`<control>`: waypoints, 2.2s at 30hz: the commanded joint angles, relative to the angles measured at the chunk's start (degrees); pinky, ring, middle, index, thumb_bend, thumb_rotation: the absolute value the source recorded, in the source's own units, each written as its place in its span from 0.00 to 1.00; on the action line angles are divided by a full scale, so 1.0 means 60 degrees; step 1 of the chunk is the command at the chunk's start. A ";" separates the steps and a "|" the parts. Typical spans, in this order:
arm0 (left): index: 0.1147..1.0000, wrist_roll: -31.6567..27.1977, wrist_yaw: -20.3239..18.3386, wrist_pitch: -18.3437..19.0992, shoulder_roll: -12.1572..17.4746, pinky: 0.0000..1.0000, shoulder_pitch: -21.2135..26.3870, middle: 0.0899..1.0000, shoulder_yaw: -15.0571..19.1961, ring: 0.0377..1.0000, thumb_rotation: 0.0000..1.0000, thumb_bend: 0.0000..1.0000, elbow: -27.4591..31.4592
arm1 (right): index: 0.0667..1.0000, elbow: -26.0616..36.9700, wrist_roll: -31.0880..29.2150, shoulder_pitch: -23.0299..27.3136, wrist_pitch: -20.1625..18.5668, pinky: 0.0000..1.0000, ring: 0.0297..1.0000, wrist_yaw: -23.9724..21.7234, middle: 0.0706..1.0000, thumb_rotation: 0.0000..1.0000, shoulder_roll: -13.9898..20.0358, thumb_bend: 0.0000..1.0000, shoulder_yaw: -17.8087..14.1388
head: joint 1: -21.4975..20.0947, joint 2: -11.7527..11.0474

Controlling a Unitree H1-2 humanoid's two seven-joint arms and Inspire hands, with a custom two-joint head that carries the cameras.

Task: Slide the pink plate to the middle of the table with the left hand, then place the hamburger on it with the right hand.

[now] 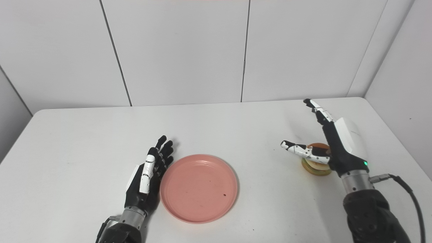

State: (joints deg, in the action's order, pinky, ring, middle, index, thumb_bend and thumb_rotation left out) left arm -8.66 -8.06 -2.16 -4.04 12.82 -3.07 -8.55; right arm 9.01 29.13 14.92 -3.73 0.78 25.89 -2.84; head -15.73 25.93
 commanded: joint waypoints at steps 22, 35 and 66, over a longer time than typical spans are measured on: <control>0.98 -0.0170 -0.0399 0.0066 0.0567 1.00 -0.0538 0.98 0.0129 1.00 1.00 0.52 -0.0611 | 0.83 0.0398 0.1000 0.0499 -0.1159 0.73 0.80 -0.1622 0.81 0.57 0.0981 0.88 0.0002 | -0.0557 0.0057; 0.97 -0.0264 -0.0432 -0.0036 0.0509 1.00 -0.0499 0.98 0.0165 1.00 1.00 0.51 -0.0649 | 0.84 -0.0238 0.1179 0.0634 -0.1897 0.73 0.81 -0.2278 0.84 0.53 0.1303 0.92 0.0159 | -0.0616 0.0090; 0.98 -0.0248 -0.0593 0.0155 0.0605 1.00 -0.0674 1.00 0.0006 1.00 1.00 0.52 -0.0238 | 0.82 -0.2410 0.1381 0.1142 -0.1680 0.69 0.78 -0.1921 0.82 0.21 0.1313 0.84 0.1338 | -0.0577 0.0185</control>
State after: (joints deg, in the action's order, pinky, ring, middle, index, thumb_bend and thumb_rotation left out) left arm -9.88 -10.99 -1.55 -1.71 12.93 -3.40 -8.24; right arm -5.36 37.19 20.84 -14.57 -11.71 32.90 5.16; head -19.25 26.98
